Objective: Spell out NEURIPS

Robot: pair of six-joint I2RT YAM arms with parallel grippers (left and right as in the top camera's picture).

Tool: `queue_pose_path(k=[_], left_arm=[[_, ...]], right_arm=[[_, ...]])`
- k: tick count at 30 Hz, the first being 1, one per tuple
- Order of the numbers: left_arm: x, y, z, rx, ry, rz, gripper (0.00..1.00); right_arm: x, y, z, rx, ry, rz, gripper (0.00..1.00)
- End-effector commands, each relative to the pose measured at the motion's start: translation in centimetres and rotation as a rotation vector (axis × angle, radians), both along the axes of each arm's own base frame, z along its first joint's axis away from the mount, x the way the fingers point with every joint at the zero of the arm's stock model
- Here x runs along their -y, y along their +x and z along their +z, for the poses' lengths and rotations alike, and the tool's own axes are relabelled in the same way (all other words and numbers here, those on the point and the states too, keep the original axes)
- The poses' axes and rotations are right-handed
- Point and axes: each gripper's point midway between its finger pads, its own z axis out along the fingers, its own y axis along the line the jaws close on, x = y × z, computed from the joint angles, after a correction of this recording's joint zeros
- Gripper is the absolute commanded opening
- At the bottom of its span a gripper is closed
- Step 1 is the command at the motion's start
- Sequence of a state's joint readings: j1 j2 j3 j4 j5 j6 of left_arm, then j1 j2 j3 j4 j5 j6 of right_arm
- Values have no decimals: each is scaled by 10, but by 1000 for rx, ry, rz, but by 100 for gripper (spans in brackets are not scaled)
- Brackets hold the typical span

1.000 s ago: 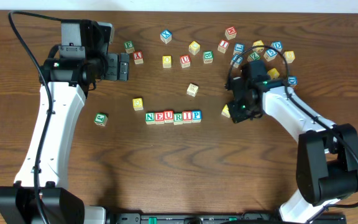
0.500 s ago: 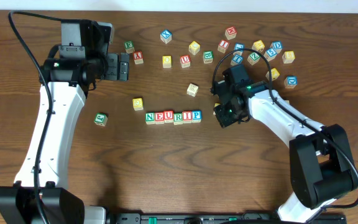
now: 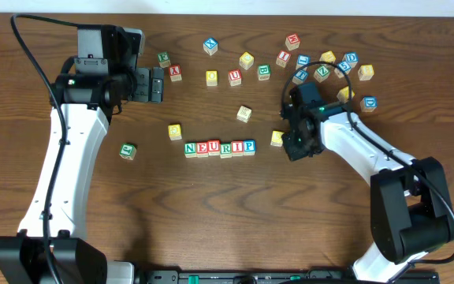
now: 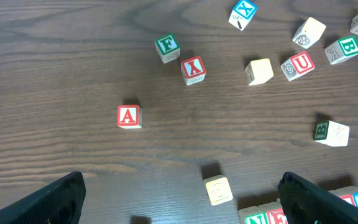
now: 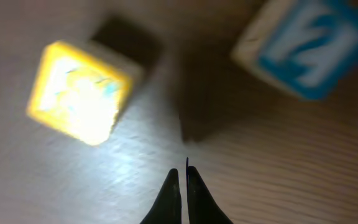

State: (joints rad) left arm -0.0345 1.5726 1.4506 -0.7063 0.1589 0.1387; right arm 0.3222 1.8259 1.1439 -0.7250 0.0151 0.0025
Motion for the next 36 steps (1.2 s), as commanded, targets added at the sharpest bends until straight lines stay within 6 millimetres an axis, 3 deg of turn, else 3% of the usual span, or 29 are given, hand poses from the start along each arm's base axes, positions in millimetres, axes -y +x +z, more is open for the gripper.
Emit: queue_pose_path(k=[1, 8, 16, 22, 27, 36], left_arm=[[0, 3, 12, 30, 1, -9, 98], [0, 3, 12, 30, 1, -9, 98], [0, 4, 12, 31, 1, -9, 97], [0, 3, 12, 30, 1, -9, 98], [0, 3, 12, 30, 1, -9, 98], [0, 3, 12, 30, 1, -9, 98]], right_arm=[[15, 11, -1, 46, -48, -91, 1], [7, 44, 8, 180, 8, -173, 1], [-14, 60, 16, 238, 120, -150, 1], [-30, 63, 18, 246, 180, -121, 1], [-44, 56, -2, 206, 172, -95, 1], [-48, 57, -8, 200, 175, -101, 1]])
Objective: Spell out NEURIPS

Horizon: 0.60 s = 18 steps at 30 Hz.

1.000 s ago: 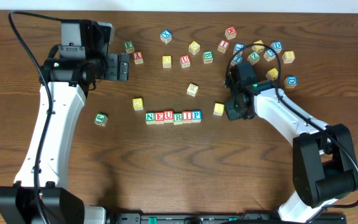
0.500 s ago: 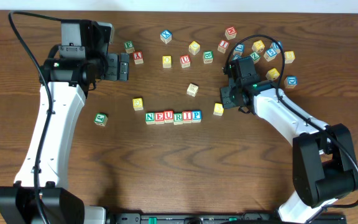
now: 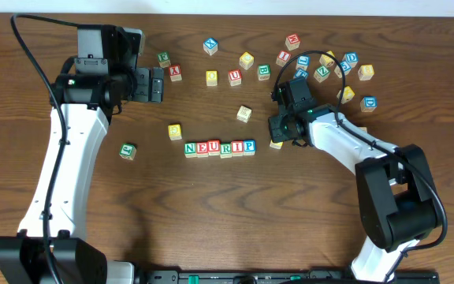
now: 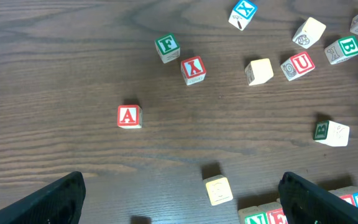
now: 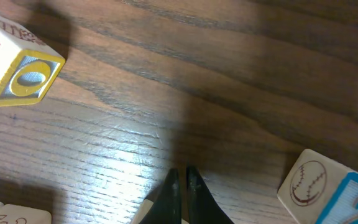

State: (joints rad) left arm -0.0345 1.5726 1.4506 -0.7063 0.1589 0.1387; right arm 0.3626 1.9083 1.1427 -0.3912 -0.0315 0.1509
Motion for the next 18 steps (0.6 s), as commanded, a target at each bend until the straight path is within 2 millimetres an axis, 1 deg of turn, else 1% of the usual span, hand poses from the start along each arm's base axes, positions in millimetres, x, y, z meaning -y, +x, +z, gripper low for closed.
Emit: queue_pose_path(k=[1, 7, 12, 18], left_arm=[[0, 3, 12, 30, 1, -9, 98], [0, 3, 12, 30, 1, -9, 98], [0, 3, 12, 30, 1, -9, 98], [0, 3, 12, 30, 1, -9, 98]], right_arm=[[-2, -2, -1, -7, 10, -10, 1], [-2, -4, -2, -18, 7, -7, 1], [-13, -8, -1, -35, 61, 26, 1], [-15, -7, 0, -33, 74, 32, 1]])
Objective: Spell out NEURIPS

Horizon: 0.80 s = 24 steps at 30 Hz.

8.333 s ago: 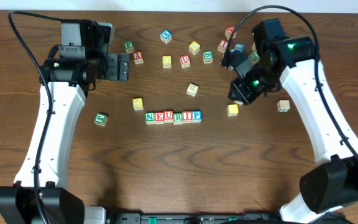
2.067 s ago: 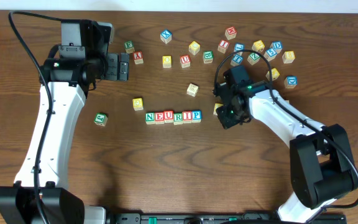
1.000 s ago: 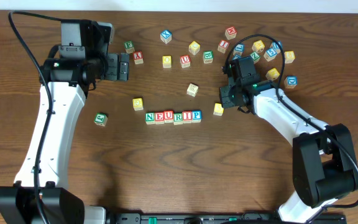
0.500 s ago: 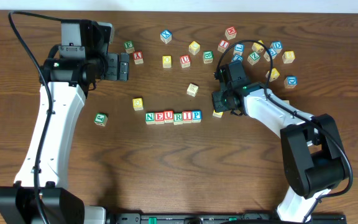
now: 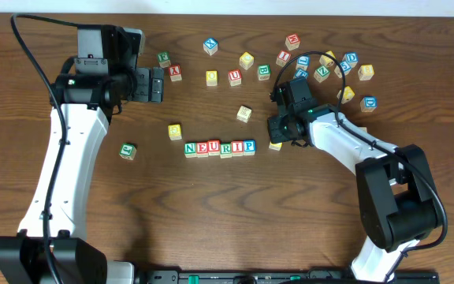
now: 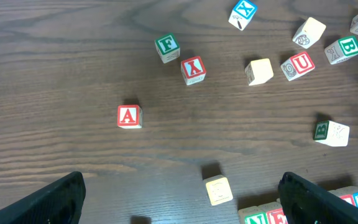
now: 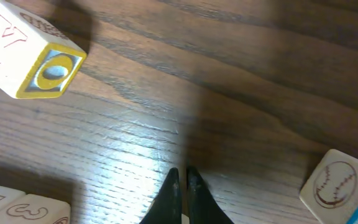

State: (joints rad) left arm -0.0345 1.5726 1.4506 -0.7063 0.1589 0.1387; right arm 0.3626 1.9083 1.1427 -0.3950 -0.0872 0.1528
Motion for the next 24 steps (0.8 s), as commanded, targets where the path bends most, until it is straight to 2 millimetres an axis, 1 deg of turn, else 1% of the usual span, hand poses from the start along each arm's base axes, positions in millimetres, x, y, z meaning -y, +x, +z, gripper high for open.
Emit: queue_pose_path(k=[1, 6, 8, 13, 19, 24], left_arm=[[0, 3, 12, 30, 1, -9, 98], [0, 3, 12, 30, 1, -9, 97], [0, 3, 12, 30, 1, -9, 98], [0, 3, 12, 30, 1, -9, 98], [0, 3, 12, 30, 1, -9, 98], [0, 3, 12, 30, 1, -9, 98]], right_arm=[[-9, -4, 0, -12, 37, 23, 1], [-12, -5, 0, -17, 52, 36, 1], [-17, -7, 1, -22, 72, 64, 1], [-18, -8, 1, -23, 76, 70, 1], [-19, -14, 0, -45, 76, 92, 1], [-25, -17, 0, -44, 73, 114, 1]])
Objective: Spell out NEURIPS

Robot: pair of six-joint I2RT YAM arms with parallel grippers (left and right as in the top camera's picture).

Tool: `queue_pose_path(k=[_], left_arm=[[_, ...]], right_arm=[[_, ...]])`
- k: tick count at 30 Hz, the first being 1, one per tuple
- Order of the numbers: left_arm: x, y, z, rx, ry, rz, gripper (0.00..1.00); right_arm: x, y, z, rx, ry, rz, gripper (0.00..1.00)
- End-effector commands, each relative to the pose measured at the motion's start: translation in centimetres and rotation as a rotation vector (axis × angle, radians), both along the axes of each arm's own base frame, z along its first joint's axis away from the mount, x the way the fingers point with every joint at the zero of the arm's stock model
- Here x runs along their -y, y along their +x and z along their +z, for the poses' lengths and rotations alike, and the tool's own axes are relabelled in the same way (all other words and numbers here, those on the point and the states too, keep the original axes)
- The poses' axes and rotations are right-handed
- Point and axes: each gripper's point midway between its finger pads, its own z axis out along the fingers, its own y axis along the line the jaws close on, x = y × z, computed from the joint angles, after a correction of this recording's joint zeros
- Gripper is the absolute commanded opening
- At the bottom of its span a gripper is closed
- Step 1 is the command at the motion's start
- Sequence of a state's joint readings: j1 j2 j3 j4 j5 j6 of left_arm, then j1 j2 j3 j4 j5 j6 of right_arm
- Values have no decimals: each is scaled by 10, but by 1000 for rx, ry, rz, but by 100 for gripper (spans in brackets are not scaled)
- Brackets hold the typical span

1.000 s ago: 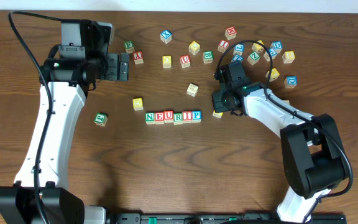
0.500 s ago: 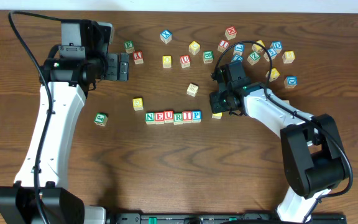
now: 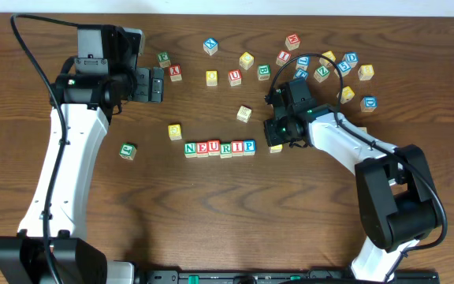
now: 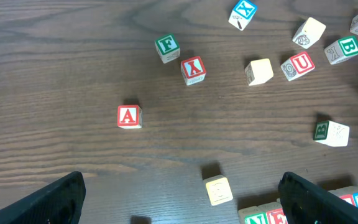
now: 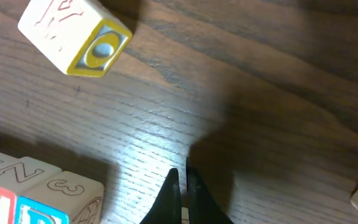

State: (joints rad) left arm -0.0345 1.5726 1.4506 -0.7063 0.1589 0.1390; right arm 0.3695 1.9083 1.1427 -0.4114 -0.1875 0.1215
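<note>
The row N E U R I P (image 3: 219,147) lies mid-table; its right end shows at the lower left of the right wrist view, with the blue P block (image 5: 33,211). A yellow block (image 3: 276,147) sits just right of the P, partly under my right gripper (image 3: 275,139). That gripper (image 5: 182,177) is shut, fingertips together just above the wood, nothing seen between them. My left gripper (image 3: 157,84) hovers open at the back left, and its fingers (image 4: 58,196) are wide apart over bare wood.
Loose blocks are scattered at the back: a red A (image 4: 128,116), a green F (image 4: 166,47), a red X (image 4: 193,70) and a U (image 4: 298,65). A tilted yellow-sided block (image 5: 73,34) lies behind the row. A yellow block (image 3: 175,132) and a green one (image 3: 128,151) lie left of the row.
My right gripper has shifted a little left toward the row, whose end blocks now show more fully in its wrist view. The yellow block sits slightly nearer the P. The left arm is unchanged.
At first my right gripper was shut, low and to the right of the yellow block, with the row reading NEURIP. Then it stood behind that block, still shut. Since then it has edged left in two small steps, and the block now lies close to the P.
</note>
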Motion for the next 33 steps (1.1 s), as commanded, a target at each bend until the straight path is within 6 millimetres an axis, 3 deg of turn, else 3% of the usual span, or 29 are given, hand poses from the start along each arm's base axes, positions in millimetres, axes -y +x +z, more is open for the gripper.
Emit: queue_pose_path(k=[1, 9, 20, 26, 33], left_arm=[[0, 3, 12, 30, 1, -9, 98], [0, 3, 12, 30, 1, -9, 98], [0, 3, 12, 30, 1, -9, 98], [0, 3, 12, 30, 1, -9, 98], [0, 3, 12, 30, 1, -9, 98]], right_arm=[[-8, -5, -1, 0, -1, 36, 1], [3, 8, 1, 43, -46, -4, 1], [48, 19, -2, 53, -166, -122, 1], [60, 7, -8, -11, -189, -144, 1], [56, -13, -13, -82, -208, -122, 1]])
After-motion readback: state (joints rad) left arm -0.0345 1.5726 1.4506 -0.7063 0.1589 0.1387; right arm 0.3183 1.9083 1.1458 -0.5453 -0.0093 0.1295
